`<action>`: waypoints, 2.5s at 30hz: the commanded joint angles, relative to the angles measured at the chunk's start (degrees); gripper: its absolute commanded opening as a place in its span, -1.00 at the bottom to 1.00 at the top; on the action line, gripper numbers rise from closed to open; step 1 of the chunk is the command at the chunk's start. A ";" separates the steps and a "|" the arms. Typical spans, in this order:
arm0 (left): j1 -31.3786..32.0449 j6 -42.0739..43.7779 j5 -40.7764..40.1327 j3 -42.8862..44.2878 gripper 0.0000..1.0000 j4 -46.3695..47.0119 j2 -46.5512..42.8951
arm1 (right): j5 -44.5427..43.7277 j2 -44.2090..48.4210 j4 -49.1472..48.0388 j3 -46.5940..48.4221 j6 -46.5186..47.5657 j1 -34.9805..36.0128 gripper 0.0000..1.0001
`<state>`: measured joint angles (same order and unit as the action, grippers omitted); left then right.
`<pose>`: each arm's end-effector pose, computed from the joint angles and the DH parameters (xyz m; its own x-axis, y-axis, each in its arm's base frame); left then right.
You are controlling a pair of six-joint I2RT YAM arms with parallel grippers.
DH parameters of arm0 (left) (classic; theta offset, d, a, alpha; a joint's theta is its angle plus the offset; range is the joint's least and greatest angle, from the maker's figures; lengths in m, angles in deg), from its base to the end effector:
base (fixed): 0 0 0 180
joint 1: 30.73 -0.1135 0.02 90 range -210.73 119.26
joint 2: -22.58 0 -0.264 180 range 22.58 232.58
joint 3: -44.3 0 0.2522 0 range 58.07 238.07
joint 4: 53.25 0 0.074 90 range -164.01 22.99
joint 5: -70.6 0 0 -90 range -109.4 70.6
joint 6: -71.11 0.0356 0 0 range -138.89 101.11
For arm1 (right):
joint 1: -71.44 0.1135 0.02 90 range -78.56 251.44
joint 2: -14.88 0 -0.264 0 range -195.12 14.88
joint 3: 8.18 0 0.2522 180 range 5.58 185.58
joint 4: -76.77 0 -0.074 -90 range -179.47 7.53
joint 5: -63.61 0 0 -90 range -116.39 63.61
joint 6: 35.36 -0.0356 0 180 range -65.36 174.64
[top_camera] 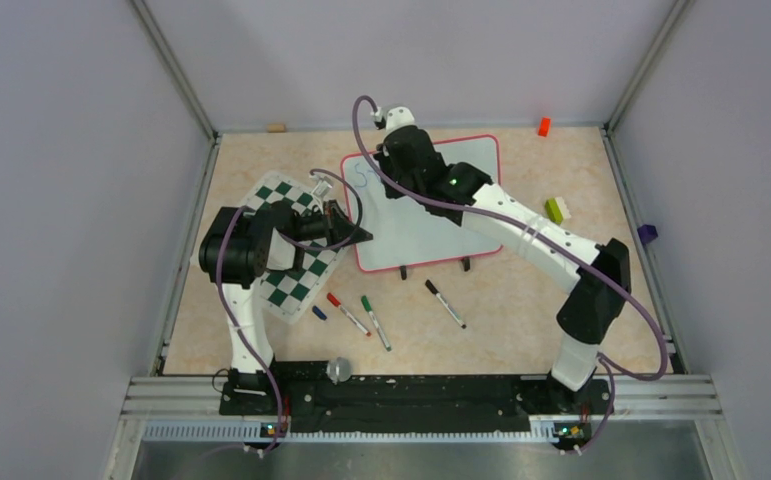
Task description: Write a sentence on the whiteboard
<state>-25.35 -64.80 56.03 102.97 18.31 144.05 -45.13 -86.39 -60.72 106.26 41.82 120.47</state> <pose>0.3503 -0.0676 0.1270 -0.5955 -0.1254 -0.7935 0.7879 0.1016 -0.6073 0.2782 0.3029 0.3771 -0.4312 -0.1761 -0.8849 -0.4469 0.8937 0.0399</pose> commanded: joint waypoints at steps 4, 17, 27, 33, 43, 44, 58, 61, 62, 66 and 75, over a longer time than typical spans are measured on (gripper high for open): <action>-0.47 3.79 -0.47 1.25 -0.86 7.45 0.34 | 0.06 -1.36 -0.12 3.91 0.69 0.63 -1.00; -0.49 4.22 -0.42 0.80 -0.86 7.49 0.00 | 0.01 -3.13 -0.15 5.26 0.88 0.63 -1.00; -0.47 4.43 -0.41 0.52 -0.86 7.45 -0.20 | -0.39 -3.80 -0.33 5.50 1.05 0.68 -1.00; -0.47 4.69 -0.49 0.36 -0.86 7.49 -0.27 | -1.51 -4.19 0.35 5.91 1.12 0.63 -1.00; -0.47 4.77 -0.49 0.28 -0.86 7.49 -0.41 | -3.06 -4.21 1.45 5.90 1.00 0.55 -1.00; -0.47 4.71 -0.59 0.28 -0.86 7.49 -0.36 | -3.31 -4.25 1.54 5.85 0.97 0.60 -1.00; -0.47 4.71 -0.63 0.27 -0.86 7.49 -0.33 | -5.65 -3.67 2.80 5.67 0.14 -0.07 -1.00; -0.47 4.70 -0.60 0.32 -0.86 7.49 -0.41 | -5.74 -3.71 2.90 5.60 0.10 -0.17 -1.00; -0.47 4.75 -0.56 0.22 -0.86 7.44 -0.40 | -5.73 -3.71 2.97 5.58 0.02 -0.16 -1.00; -0.47 4.75 -0.58 0.24 -0.86 7.49 -0.36 | -5.87 -3.64 2.92 5.60 0.01 -0.19 -1.00; -0.47 4.69 -0.61 0.37 -0.86 7.49 -0.29 | -5.28 -2.56 2.35 5.12 0.08 -0.42 -1.00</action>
<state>-25.37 -64.78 55.95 102.97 18.17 144.05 -48.84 -90.28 -58.10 109.56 42.39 120.41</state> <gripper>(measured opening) 0.106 0.087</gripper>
